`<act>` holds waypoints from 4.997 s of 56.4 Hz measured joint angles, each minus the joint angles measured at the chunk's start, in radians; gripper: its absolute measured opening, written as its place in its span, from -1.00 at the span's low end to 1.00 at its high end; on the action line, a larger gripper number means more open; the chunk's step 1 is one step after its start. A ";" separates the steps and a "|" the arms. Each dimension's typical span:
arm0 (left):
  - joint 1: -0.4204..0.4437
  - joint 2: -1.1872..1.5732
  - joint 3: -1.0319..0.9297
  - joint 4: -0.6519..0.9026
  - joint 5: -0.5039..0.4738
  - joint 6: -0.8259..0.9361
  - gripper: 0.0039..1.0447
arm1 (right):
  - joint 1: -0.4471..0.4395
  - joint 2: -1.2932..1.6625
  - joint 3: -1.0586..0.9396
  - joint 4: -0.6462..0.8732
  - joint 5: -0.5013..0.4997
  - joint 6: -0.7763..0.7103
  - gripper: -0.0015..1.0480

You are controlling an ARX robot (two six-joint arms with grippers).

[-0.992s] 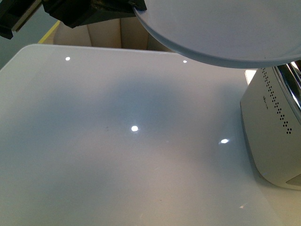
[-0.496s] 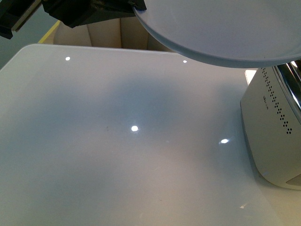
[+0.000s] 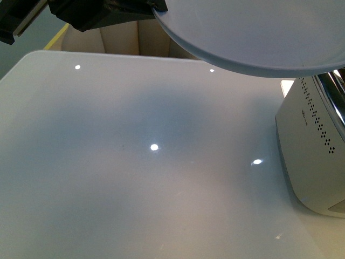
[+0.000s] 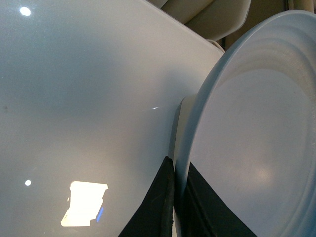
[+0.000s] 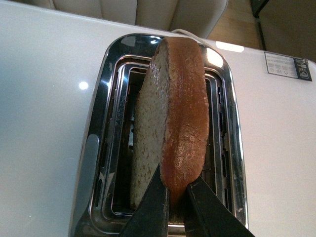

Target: Left arm holds plate, right arm toasts bread

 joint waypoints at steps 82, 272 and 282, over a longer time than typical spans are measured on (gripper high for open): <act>0.000 0.000 0.000 0.000 0.002 0.000 -0.95 | -0.097 -0.611 -0.344 0.196 -0.246 0.072 0.44; 0.568 -0.034 -0.217 0.116 0.195 0.183 -0.95 | -0.097 -1.195 -0.485 -0.132 -0.249 0.095 0.83; 0.705 0.018 -0.346 0.182 0.211 0.251 -0.95 | -0.097 -1.195 -0.485 -0.132 -0.249 0.095 0.83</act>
